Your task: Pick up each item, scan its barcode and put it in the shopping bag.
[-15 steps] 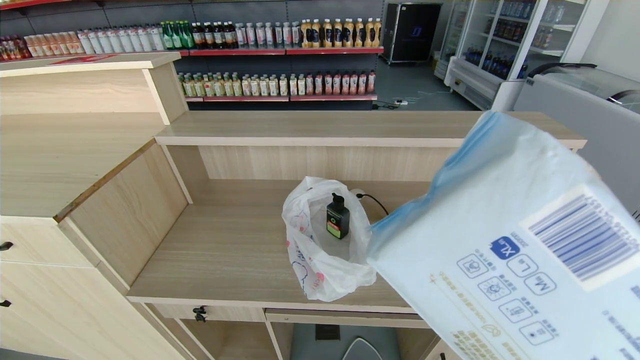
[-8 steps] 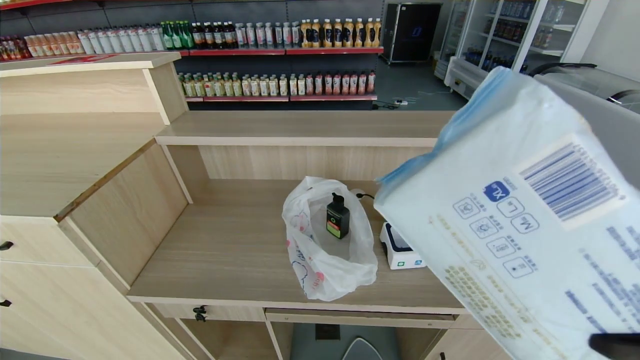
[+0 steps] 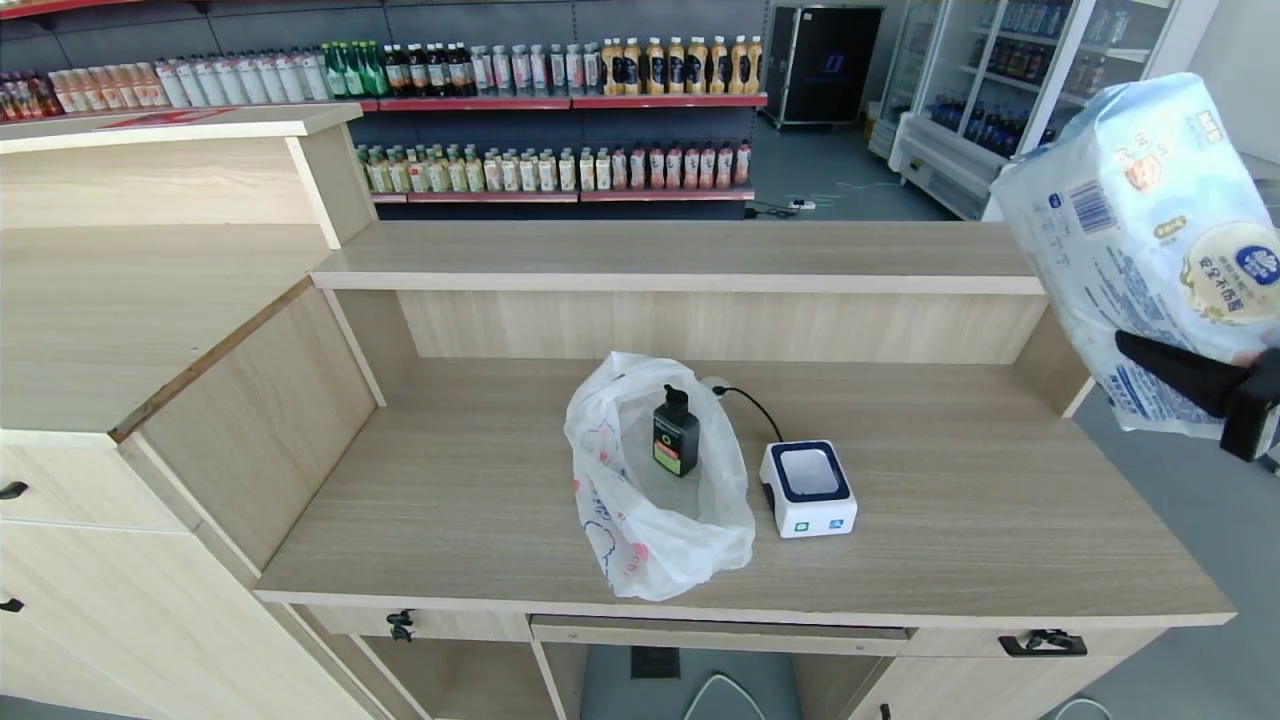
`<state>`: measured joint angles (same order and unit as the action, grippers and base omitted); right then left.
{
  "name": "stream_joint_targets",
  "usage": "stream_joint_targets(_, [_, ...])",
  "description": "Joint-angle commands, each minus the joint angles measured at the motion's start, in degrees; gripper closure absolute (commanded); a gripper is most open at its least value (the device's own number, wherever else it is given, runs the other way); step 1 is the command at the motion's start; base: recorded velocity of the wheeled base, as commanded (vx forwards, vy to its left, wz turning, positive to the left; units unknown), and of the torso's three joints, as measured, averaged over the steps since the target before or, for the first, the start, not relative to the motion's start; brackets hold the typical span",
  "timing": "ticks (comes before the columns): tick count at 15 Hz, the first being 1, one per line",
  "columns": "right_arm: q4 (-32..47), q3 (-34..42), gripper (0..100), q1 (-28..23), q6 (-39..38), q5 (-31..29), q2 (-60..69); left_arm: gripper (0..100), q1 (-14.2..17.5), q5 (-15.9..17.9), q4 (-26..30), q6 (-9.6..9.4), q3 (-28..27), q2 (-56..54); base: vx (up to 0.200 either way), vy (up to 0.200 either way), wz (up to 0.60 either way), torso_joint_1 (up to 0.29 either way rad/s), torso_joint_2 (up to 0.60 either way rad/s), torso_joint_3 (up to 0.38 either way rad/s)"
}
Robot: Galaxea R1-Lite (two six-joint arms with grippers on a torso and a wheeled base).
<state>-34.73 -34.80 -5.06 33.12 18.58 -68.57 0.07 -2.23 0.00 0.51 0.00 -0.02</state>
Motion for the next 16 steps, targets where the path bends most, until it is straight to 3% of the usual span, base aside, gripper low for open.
stream_joint_targets(1, [-2.10, 3.43, 100, -6.37, 1.42, -0.47, -5.70, 0, 0.01, -0.05, 0.00, 0.02, 0.00, 0.02, 0.000, 0.000, 0.00, 0.000, 0.00, 0.000])
stream_joint_targets(7, [-2.36, 2.90, 100, -15.60, 13.64, -0.12, -14.84, 0, 0.01, -0.05, 0.00, 0.02, 0.00, 0.02, 0.000, 0.000, 0.40, -0.002, 0.00, 0.002])
stream_joint_targets(8, [-2.80, 2.64, 100, -17.53, 16.71, 0.05, -16.51, 0, 0.01, -0.05, 0.00, 0.02, 0.00, 0.02, 0.000, 0.000, 0.00, 0.000, 0.00, 0.000])
stream_joint_targets(9, [-2.89, 2.46, 100, -20.96, 24.45, 0.67, -18.79, 0, 0.01, 0.03, 0.00, 0.02, 0.00, 0.02, 0.000, 0.000, 0.00, 0.000, 0.00, 0.000])
stream_joint_targets(13, [-2.71, 2.46, 100, -27.55, 43.87, 13.15, -23.19, 0, 0.01, 0.03, 0.00, 0.02, 0.00, 0.02, 0.000, 0.000, 0.00, 0.000, 0.00, 0.000])
stream_joint_targets(16, [-2.71, 1.76, 100, -28.25, 51.25, 15.44, -26.53, 0, 0.01, -0.05, 0.00, 0.02, 0.00, 0.02, 0.000, 0.000, 0.00, 0.000, 0.00, 0.000])
